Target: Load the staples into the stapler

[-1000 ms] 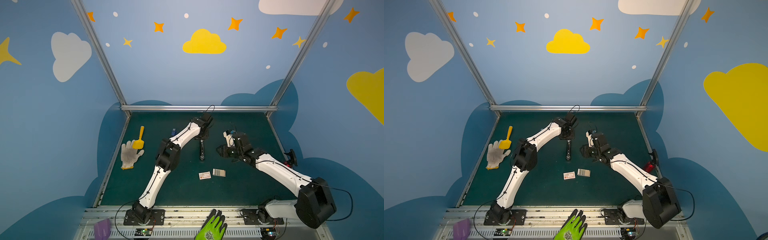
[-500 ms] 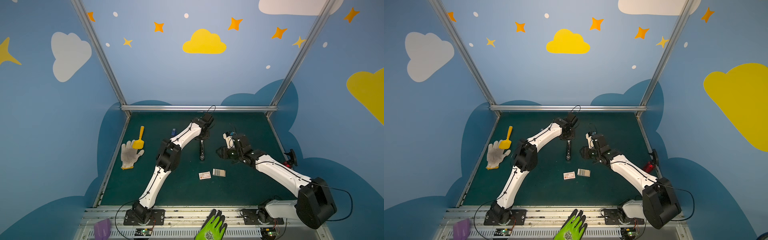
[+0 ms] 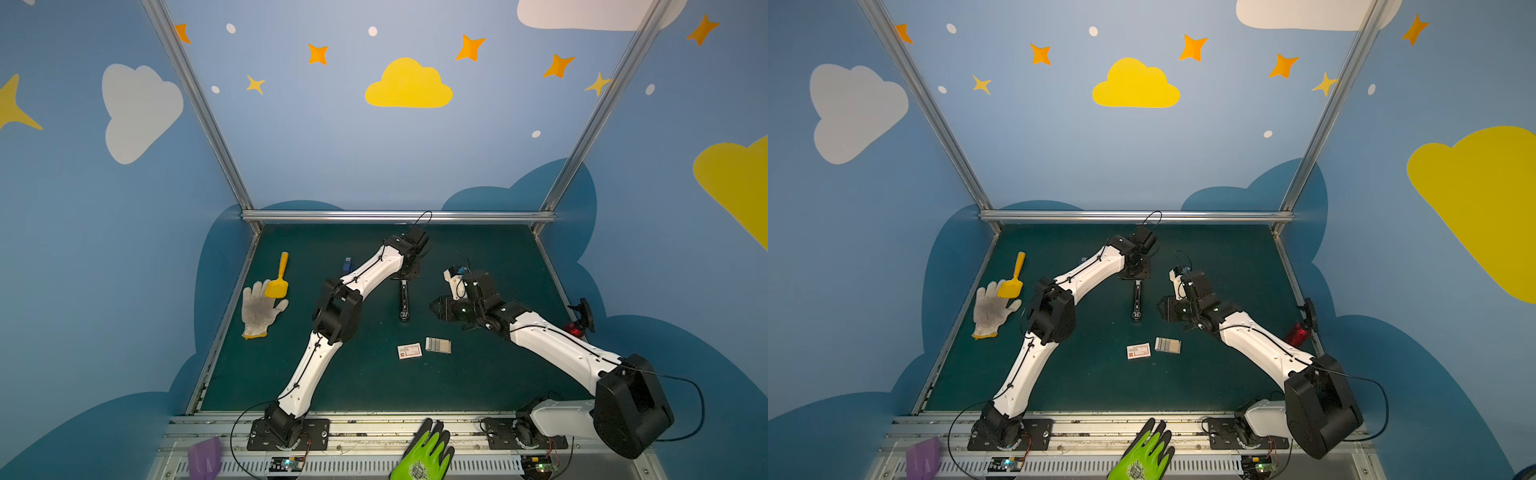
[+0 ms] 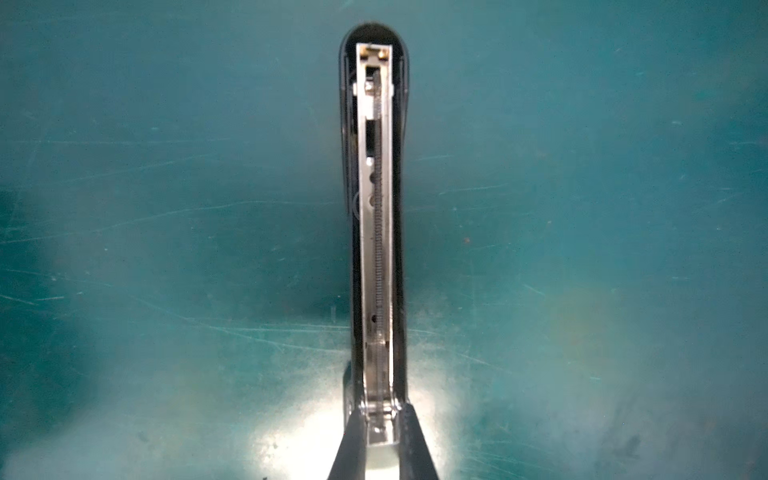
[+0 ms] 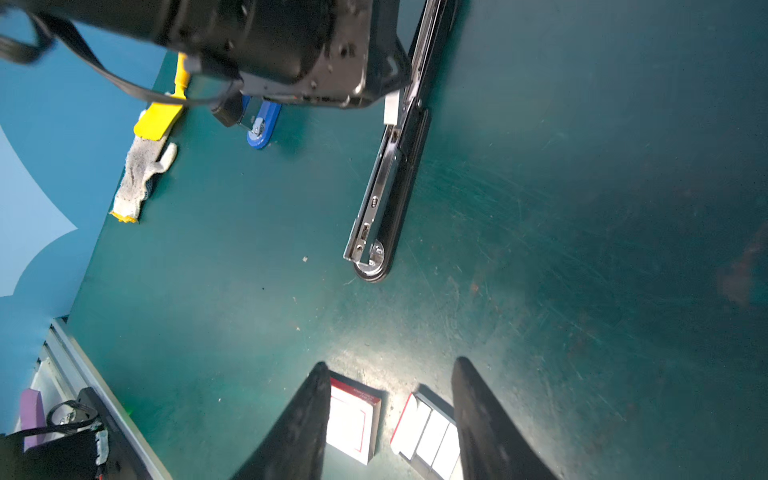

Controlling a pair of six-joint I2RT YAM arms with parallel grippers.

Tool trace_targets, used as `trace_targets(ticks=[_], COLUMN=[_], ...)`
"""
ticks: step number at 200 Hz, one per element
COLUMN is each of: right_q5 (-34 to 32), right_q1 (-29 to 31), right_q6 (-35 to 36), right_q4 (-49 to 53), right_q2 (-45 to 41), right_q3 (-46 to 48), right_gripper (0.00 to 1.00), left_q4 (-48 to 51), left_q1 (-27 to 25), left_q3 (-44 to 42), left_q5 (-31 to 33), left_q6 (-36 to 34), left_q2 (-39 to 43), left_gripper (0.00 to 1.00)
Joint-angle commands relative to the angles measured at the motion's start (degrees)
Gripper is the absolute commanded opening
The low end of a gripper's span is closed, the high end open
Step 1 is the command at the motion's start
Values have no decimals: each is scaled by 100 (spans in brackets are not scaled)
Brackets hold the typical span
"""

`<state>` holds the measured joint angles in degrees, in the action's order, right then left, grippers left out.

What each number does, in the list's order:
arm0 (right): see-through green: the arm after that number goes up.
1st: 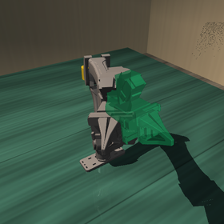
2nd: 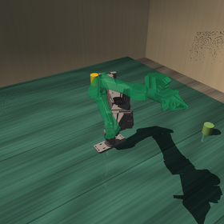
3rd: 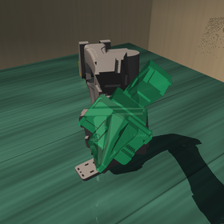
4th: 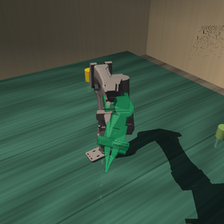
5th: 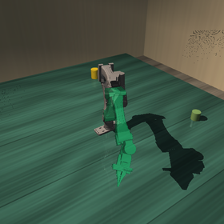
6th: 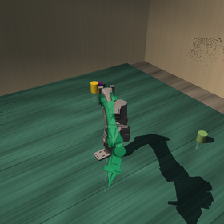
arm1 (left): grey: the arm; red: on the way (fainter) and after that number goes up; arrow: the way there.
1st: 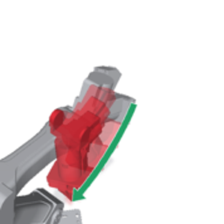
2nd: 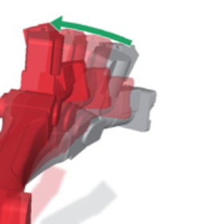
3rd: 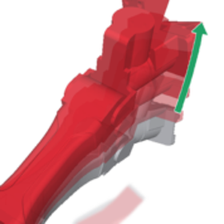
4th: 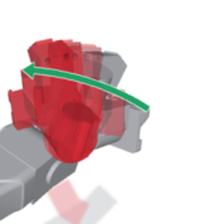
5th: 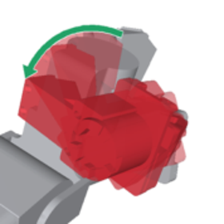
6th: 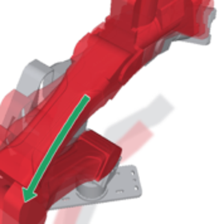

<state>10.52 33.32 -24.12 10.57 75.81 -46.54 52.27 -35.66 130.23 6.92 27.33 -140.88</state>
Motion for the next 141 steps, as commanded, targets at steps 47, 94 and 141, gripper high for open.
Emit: trace_targets(ticks=[47, 94, 141], right_q5=[-13, -39, -64], right_q1=[104, 104, 104], right_q6=[-89, -53, -63], right_q4=[-118, -64, -60], right_q2=[-171, -189, -142], right_q3=[111, 100, 98], right_gripper=[48, 48, 48], left_q4=[26, -40, -156], left_q1=[-64, -65, -72], left_q3=[-176, -313, -463], left_q5=[230, 372, 319], left_q6=[18, 24, 66], left_q2=[315, 248, 267], left_gripper=[8, 8, 8])
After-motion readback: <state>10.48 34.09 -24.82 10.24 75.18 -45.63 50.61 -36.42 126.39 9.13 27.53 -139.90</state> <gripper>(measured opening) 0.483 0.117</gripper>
